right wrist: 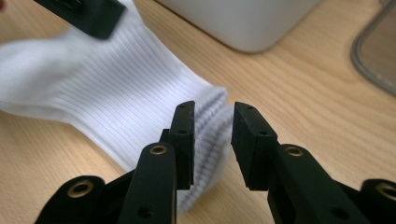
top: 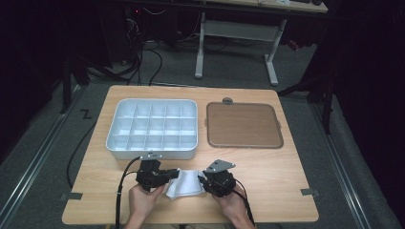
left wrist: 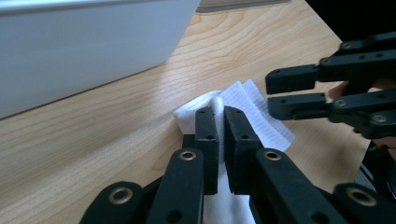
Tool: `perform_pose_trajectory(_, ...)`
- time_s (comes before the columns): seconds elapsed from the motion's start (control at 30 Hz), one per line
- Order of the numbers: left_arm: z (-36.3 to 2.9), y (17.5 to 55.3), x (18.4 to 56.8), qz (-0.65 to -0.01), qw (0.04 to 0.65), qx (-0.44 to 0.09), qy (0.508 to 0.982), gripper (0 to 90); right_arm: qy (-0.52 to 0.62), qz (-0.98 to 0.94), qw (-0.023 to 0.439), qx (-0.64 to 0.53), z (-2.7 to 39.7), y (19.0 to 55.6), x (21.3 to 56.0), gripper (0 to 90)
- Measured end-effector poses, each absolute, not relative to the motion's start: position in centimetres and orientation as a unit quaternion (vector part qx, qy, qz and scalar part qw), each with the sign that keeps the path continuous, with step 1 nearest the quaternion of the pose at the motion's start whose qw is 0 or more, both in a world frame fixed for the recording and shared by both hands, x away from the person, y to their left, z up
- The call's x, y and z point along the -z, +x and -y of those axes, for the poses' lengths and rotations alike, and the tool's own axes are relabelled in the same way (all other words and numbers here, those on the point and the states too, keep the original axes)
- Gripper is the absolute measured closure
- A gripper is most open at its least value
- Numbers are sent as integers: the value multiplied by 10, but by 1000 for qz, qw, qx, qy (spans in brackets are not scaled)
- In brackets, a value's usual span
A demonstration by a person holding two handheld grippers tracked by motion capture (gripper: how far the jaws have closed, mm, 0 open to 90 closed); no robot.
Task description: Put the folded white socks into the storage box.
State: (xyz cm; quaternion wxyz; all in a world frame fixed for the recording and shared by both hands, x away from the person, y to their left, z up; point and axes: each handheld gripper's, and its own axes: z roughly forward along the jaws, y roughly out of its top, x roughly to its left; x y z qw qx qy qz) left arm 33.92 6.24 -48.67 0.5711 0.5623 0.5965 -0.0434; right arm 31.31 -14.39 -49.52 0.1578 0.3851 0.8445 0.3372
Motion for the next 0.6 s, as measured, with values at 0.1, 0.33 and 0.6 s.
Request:
perform_pose_trajectory(0.1,-62,339,486,-596,572,45,563,854,393,-846,147,-329,145,315,505,712)
perform_pose_trajectory(0.33,-61,339,484,-596,575,49,559,854,390,-851,136,-324,143,320,515,763)
perform_pose_trajectory(0.6,-57,339,479,-588,580,56,560,854,377,-861,131,-315,135,322,514,776)
